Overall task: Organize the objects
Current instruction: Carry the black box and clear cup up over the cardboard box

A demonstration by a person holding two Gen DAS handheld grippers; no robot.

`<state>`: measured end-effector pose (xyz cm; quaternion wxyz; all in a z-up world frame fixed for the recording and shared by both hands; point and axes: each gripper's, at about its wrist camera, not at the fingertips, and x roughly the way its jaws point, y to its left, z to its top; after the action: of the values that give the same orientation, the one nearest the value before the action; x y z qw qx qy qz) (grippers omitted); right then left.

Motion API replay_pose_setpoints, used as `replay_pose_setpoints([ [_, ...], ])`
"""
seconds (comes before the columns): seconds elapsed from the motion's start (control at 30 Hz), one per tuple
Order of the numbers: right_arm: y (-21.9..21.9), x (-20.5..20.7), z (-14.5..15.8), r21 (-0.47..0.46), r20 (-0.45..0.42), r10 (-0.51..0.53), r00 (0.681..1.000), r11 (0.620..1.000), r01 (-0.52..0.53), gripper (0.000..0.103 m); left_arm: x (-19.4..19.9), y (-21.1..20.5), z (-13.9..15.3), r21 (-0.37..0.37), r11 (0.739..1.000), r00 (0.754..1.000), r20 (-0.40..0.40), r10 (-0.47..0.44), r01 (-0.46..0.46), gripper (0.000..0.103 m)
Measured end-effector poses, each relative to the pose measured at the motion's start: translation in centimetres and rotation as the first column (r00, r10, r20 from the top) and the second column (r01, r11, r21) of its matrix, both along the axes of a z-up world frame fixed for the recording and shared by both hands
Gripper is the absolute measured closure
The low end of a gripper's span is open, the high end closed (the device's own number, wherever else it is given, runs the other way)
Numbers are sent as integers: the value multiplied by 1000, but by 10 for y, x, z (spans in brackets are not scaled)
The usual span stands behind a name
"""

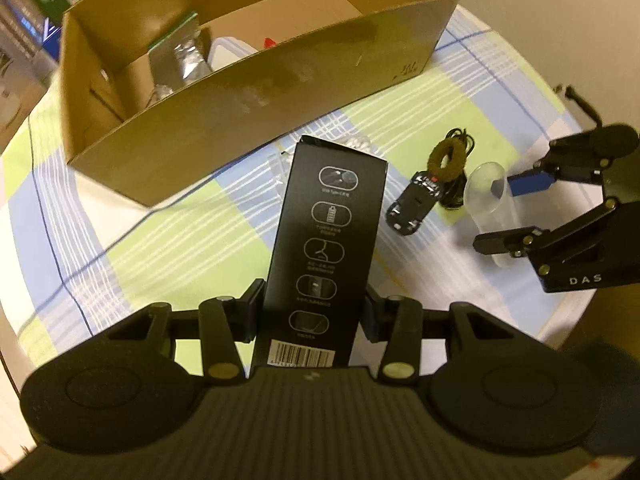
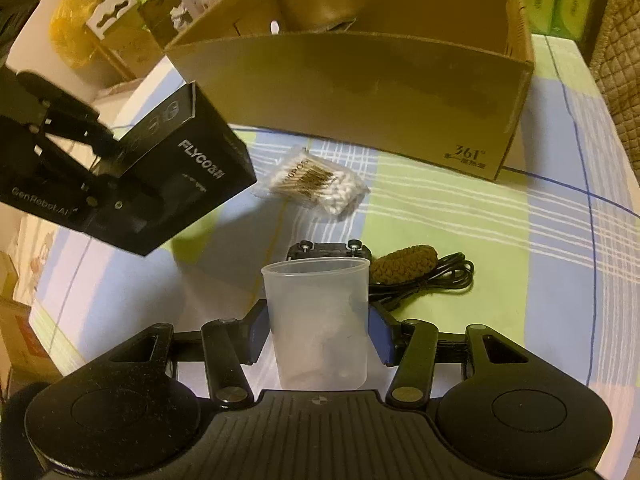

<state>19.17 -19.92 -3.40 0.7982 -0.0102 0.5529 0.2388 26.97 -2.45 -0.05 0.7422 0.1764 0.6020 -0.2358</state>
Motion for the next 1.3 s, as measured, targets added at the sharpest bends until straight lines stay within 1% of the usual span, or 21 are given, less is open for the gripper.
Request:
replay_pose_setpoints([
  [0.23, -6, -17, 17, 31, 0, -53, 999, 998, 53, 54, -26, 4, 15, -62, 993, 995, -7, 100, -101, 61],
  [0.47, -7, -30, 37, 7, 41, -72, 997, 997, 72, 54, -52, -2, 29, -87, 988, 991, 18, 133, -131, 61],
  [0.57, -5, -34, 46, -19, 62, -65, 996, 998, 66, 54, -58, -2, 33, -101, 985, 989, 22, 146, -143, 61],
  [0.7, -6, -35, 54, -22, 77, -63, 995, 998, 65, 54, -65, -4, 37, -107, 983, 988, 27, 151, -147, 61],
  [1.0, -6, -33, 73, -26, 117, -53, 992, 998, 57, 54, -67, -7, 55, -107, 984, 987, 62, 151, -144, 61],
  [1.1, -3, -32, 80, -43, 140, -39, 989, 998, 45, 54, -63, -7, 61, -110, 983, 985, 75, 155, -146, 61],
  [1.3, -1, -18, 96, -48, 166, -31, 986, 998, 40, 54, -48, -6, 75, -108, 983, 981, 105, 161, -150, 61],
])
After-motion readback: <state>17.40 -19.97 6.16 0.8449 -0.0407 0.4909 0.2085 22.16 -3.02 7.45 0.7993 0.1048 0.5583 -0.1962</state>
